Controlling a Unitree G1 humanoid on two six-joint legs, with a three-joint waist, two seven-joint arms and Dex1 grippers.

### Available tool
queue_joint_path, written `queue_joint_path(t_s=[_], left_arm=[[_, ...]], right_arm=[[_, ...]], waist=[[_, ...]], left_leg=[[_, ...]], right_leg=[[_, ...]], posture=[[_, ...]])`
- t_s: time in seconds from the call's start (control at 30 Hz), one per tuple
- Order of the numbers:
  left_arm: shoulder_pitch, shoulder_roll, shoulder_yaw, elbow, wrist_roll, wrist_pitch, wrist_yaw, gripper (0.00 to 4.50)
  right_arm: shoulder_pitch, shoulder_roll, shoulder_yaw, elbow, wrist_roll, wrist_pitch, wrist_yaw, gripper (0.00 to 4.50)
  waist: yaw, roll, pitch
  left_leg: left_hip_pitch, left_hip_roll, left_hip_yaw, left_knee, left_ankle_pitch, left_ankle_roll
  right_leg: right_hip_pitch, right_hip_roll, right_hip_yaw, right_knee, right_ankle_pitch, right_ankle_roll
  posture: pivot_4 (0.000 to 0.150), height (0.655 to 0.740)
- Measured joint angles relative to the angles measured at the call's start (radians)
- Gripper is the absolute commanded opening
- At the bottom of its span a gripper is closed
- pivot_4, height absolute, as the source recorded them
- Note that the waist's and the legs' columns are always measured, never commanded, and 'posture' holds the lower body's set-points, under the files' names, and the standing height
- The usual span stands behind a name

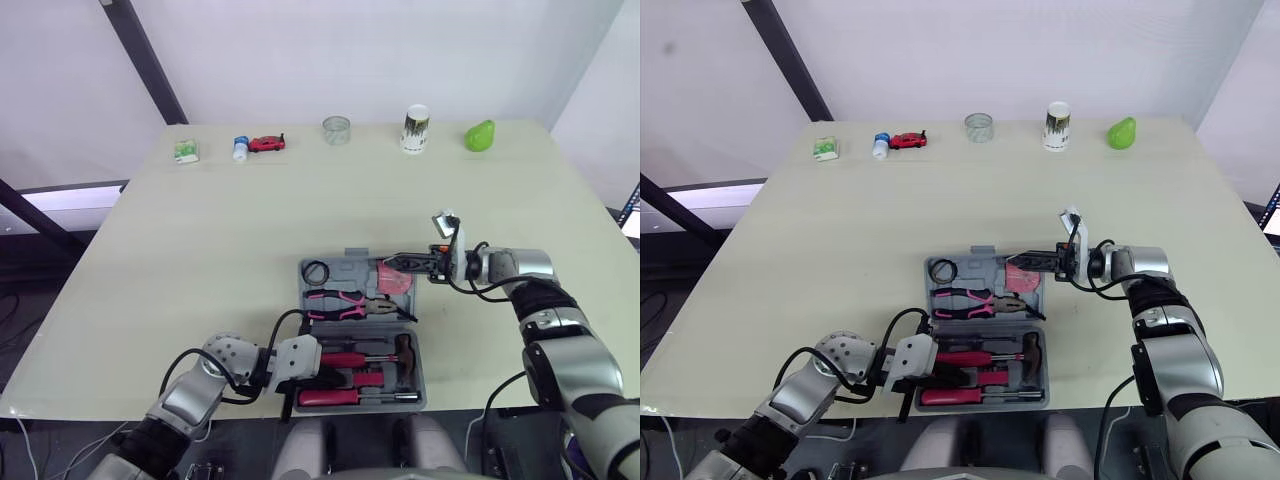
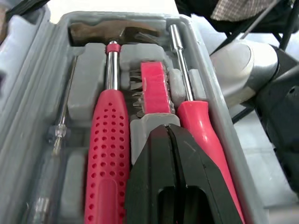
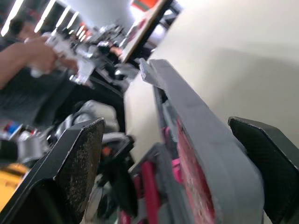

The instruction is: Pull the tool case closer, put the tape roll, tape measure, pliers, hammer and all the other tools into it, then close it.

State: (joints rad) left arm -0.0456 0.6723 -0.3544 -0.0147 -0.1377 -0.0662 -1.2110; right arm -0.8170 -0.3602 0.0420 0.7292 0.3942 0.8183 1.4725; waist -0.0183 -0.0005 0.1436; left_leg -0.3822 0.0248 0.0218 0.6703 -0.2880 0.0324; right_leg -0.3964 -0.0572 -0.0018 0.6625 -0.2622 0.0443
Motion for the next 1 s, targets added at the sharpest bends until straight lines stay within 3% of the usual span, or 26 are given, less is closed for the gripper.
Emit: queue_joint_path(t_s=[0.13, 0.33, 0.47, 0.6, 0.67, 0.7, 0.8, 0.83, 0.87, 1.0], left_arm=[[0.086, 0.015, 0.075, -0.044, -0.093, 0.043, 0.005, 0.00], [0.392, 0.259, 0.377, -0.129, -0.334, 0.060, -0.184, 0.00], [0.427, 0.325, 0.621, -0.021, -0.452, 0.129, -0.247, 0.00], [0.312, 0.318, 0.748, 0.099, -0.525, 0.239, -0.184, 1.23], [0.214, 0.297, 0.780, 0.141, -0.524, 0.257, -0.110, 2.27], [0.184, 0.289, 0.785, 0.146, -0.500, 0.254, -0.064, 3.21], [0.165, 0.265, 0.774, 0.135, -0.445, 0.237, -0.004, 3.83], [0.158, 0.239, 0.771, 0.110, -0.411, 0.219, 0.040, 4.30], [0.161, 0.231, 0.770, 0.102, -0.405, 0.213, 0.049, 4.46], [0.152, 0.216, 0.739, 0.033, -0.398, 0.223, 0.041, 4.46]], right_arm=[[0.072, -0.039, 0.014, -0.189, 0.059, 0.077, 0.035, 4.43], [0.285, -0.182, 0.064, -0.616, 0.200, 0.248, 0.054, 4.43], [0.479, -0.297, 0.044, -0.878, 0.275, 0.286, 0.011, 4.43], [0.622, -0.292, -0.072, -0.967, 0.259, 0.198, -0.140, 4.50], [0.707, -0.253, -0.172, -1.008, 0.197, 0.012, -0.252, 4.50], [0.761, -0.266, -0.218, -1.030, 0.157, -0.105, -0.279, 4.50], [0.826, -0.290, -0.274, -1.040, 0.124, -0.225, -0.281, 4.50], [0.903, -0.298, -0.331, -1.023, 0.094, -0.360, -0.265, 4.50], [0.920, -0.302, -0.350, -1.010, 0.085, -0.393, -0.261, 4.50], [0.997, -0.337, -0.448, -0.941, 0.068, -0.579, -0.223, 4.50]], waist=[[-0.003, -0.001, 0.001], [0.005, -0.001, 0.001], [0.017, 0.001, 0.003], [0.017, -0.005, 0.005], [0.017, -0.006, 0.005], [0.014, -0.006, 0.005], [0.003, -0.010, 0.007], [0.008, -0.011, 0.008], [0.012, -0.012, 0.008], [0.007, -0.014, 0.009]], left_leg=[[-0.003, 0.001, -0.001, -0.001, 0.000, 0.000], [-0.017, 0.000, -0.004, -0.001, 0.000, 0.000], [-0.018, -0.003, -0.006, 0.001, 0.000, 0.000], [-0.017, -0.003, -0.007, 0.003, 0.000, 0.000], [-0.017, -0.003, -0.005, 0.003, 0.001, -0.001], [-0.017, -0.003, -0.004, 0.003, 0.000, 0.000], [-0.016, -0.003, -0.001, 0.003, 0.000, 0.000], [-0.016, -0.002, -0.001, 0.002, 0.000, 0.000], [-0.017, -0.003, -0.001, 0.002, 0.000, 0.000], [-0.014, -0.002, 0.000, 0.002, 0.000, 0.000]], right_leg=[[-0.003, -0.006, 0.000, 0.000, 0.000, 0.000], [-0.014, -0.013, -0.004, -0.001, -0.001, -0.002], [-0.013, -0.016, -0.006, -0.002, -0.001, -0.002], [-0.012, -0.013, -0.009, 0.000, -0.001, -0.001], [-0.012, -0.006, -0.008, 0.000, -0.001, 0.000], [-0.012, -0.005, -0.007, 0.000, 0.000, 0.001], [-0.013, -0.004, -0.004, -0.001, 0.000, 0.001], [-0.013, -0.004, -0.004, -0.002, 0.000, 0.001], [-0.013, -0.004, -0.004, -0.002, -0.001, 0.002], [-0.012, -0.004, -0.003, 0.000, 0.000, 0.002]], posture=[[0.150, 0.7400], [0.150, 0.7400], [0.150, 0.7400], [0.150, 0.7400], [0.150, 0.7400], [0.150, 0.7400], [0.150, 0.7400], [0.150, 0.7400], [0.150, 0.7400], [0.150, 0.7400]])
